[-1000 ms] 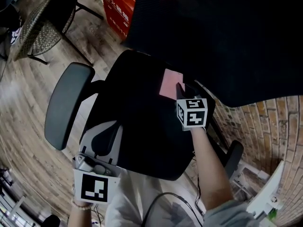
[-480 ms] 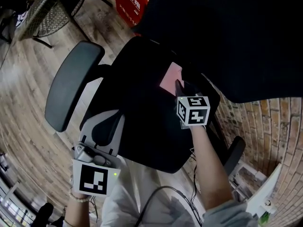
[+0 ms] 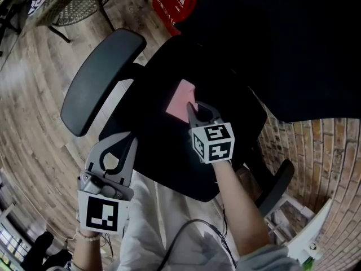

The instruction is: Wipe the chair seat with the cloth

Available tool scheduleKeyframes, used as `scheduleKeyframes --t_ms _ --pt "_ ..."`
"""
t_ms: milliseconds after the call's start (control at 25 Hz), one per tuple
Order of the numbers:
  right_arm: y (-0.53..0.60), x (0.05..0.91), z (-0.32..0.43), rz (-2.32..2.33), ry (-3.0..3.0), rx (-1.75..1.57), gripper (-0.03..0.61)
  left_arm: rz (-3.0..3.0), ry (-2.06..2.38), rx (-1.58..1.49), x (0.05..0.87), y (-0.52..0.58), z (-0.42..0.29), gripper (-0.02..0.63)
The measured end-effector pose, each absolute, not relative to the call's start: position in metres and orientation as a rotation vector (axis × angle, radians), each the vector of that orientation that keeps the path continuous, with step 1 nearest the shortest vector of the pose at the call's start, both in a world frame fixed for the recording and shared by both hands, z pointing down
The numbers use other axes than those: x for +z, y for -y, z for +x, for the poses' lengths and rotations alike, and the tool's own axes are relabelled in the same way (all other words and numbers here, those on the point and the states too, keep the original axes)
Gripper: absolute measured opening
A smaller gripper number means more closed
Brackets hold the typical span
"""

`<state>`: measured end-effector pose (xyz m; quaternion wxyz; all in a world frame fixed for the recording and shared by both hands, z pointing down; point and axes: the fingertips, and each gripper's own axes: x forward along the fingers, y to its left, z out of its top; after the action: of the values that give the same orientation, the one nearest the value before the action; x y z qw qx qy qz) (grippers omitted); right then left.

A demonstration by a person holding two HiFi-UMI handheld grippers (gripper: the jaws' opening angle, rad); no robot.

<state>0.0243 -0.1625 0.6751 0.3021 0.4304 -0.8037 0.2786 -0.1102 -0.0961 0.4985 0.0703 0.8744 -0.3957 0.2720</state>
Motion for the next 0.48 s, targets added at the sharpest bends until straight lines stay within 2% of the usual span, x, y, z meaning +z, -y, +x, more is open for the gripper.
scheduleKeyframes --t_ms 480 --pt "0.080 0.661 -0.121 0.706 2.318 0.709 0.055 2.529 1.279 0.815 0.498 0.068 -0.149 0.018"
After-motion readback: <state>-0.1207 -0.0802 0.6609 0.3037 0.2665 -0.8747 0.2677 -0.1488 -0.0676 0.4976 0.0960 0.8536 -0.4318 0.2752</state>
